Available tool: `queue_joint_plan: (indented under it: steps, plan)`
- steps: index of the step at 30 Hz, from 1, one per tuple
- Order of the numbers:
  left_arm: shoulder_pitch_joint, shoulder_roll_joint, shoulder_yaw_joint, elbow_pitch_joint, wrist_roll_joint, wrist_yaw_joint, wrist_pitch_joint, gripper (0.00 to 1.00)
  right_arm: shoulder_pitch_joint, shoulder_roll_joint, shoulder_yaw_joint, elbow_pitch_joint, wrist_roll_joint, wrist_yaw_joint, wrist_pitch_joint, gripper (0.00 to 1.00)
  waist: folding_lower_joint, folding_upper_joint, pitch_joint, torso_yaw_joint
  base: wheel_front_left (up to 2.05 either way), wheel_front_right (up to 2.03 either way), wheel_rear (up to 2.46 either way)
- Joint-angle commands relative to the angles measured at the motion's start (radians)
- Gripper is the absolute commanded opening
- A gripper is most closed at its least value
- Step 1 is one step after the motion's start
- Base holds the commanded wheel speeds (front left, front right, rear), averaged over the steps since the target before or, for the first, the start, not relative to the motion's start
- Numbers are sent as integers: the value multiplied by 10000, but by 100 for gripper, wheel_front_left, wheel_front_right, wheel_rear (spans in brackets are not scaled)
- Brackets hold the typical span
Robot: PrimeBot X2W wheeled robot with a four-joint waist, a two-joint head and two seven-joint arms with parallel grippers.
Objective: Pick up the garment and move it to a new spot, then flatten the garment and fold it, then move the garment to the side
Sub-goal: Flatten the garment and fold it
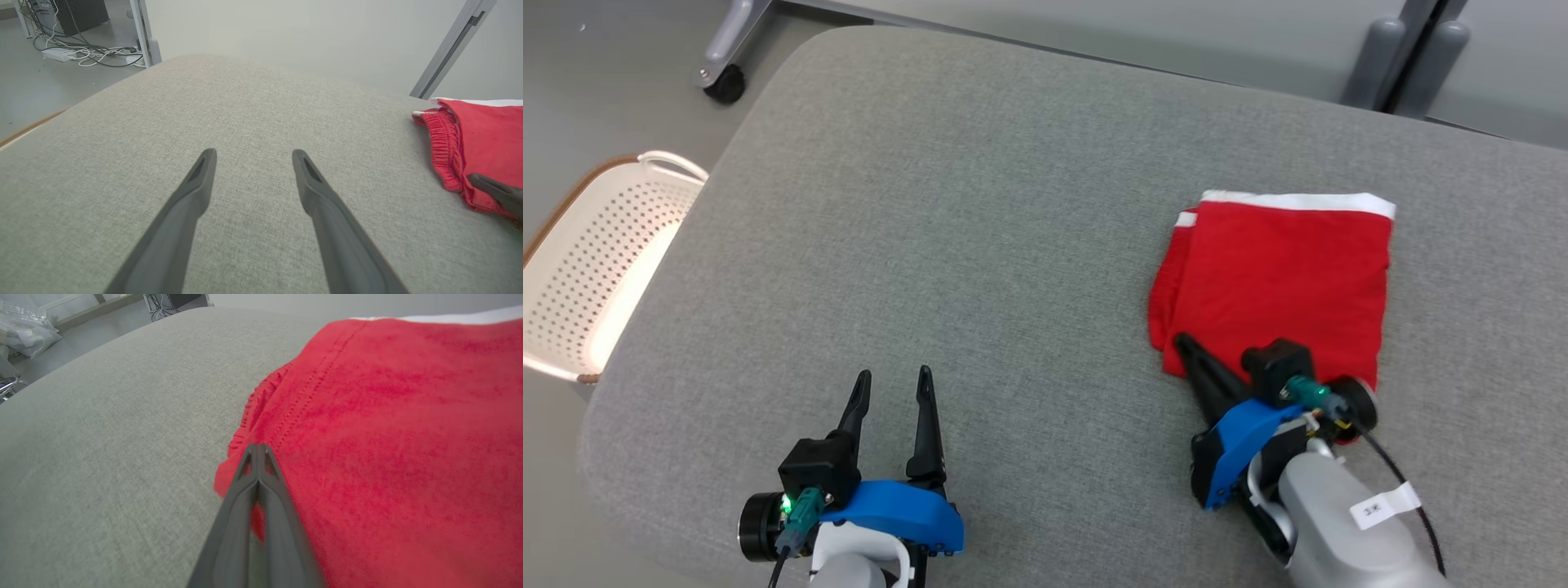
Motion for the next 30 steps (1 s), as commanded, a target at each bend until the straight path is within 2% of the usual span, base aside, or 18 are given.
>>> queue_joint_plan:
  steps: [1, 7, 14, 18, 25, 27, 28, 30]
  plan:
    - [-151, -13, -37, -77, -47, 10, -24, 100, 192, -44, 232, 40, 151, 4, -31, 0, -2, -1, -45, -91, 0, 0, 0]
    - [-317, -10, -119, -119, -6, 14, -24, 100, 217, -44, 1625, -25, 622, 4, -31, 0, -2, -1, -142, -562, 0, 0, 0]
    - [-348, -10, 146, -68, 185, -38, -24, 100, 252, -48, 2202, -794, 1180, 3, -35, 0, -2, -1, -500, -1329, 0, 0, 0]
    - [-205, -7, 314, -62, 325, -60, -24, 100, 417, -83, 1454, -1479, 1222, 3, -35, 0, -2, -1, -822, -1836, 0, 0, 0]
    - [26, -7, 716, -11, 562, -50, -24, 100, 1232, -57, -1085, -2474, 602, 3, -34, 0, -2, -1, -1324, -2726, 0, 0, 0]
    - [149, -7, 854, 16, 658, -51, -24, 100, 1485, -44, -1725, -2657, 325, 3, -35, 47, -2, -1, -1462, -2958, 0, 0, 0]
    - [218, -6, 918, 33, 697, -51, -24, 100, 1639, -38, -1993, -2686, 239, 4, -34, 100, -2, -1, -1536, -3057, 0, 0, 0]
    - [328, -10, 992, 80, 761, -68, -24, 100, 1919, -32, -2416, -2719, 218, 4, -34, 100, -2, -1, -1704, -3247, 0, 0, 0]
